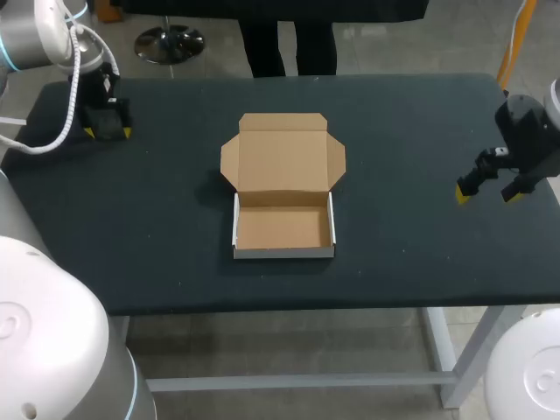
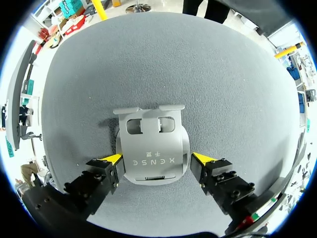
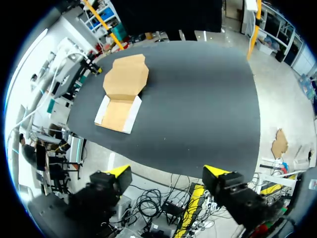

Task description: Assemble the packaging by folding the flat box into shape, placing the metal phone stand inside, and closing the box properly

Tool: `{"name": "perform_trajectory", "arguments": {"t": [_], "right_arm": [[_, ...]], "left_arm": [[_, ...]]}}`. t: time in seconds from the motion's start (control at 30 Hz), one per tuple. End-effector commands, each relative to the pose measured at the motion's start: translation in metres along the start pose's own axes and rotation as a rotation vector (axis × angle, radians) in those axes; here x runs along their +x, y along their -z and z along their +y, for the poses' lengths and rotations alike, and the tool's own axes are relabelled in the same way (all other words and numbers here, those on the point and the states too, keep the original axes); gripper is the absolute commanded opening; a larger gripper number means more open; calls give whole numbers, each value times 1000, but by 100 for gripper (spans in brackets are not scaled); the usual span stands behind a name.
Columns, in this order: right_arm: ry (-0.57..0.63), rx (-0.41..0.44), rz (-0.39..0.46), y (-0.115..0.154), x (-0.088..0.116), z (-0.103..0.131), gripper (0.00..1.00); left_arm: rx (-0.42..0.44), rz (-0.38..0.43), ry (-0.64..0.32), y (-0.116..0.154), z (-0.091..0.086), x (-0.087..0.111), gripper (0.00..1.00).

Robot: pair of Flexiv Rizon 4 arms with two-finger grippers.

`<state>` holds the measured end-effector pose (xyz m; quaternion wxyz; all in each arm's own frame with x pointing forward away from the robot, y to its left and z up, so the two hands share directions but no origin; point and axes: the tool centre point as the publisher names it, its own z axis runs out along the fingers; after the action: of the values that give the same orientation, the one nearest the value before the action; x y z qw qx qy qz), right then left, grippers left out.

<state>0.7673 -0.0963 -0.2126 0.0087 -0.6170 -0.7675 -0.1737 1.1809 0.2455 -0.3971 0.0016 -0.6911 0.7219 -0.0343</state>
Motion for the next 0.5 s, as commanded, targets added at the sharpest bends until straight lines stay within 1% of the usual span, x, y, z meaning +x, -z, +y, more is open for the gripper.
{"name": "perform_trajectory", "arguments": {"t": [0.03,0.13,0.27,0.37,0.4,0.43,0.5], "right_arm": [[0,6,1,3,0,0,100],[0,6,1,3,0,0,100],[0,6,1,3,0,0,100],[0,6,1,3,0,0,100],[0,6,1,3,0,0,100],[0,6,1,3,0,0,100],[0,6,1,3,0,0,100]], "left_arm": [[-29,2,1,-3,-10,-3,78],[-30,0,2,-4,-12,-3,80],[-32,0,3,-5,-14,-3,79],[-33,-1,2,-6,-16,-3,84],[-33,-1,2,-6,-16,-3,84],[-33,-1,3,-6,-16,-3,83],[-34,-1,4,-7,-17,-4,67]]}}
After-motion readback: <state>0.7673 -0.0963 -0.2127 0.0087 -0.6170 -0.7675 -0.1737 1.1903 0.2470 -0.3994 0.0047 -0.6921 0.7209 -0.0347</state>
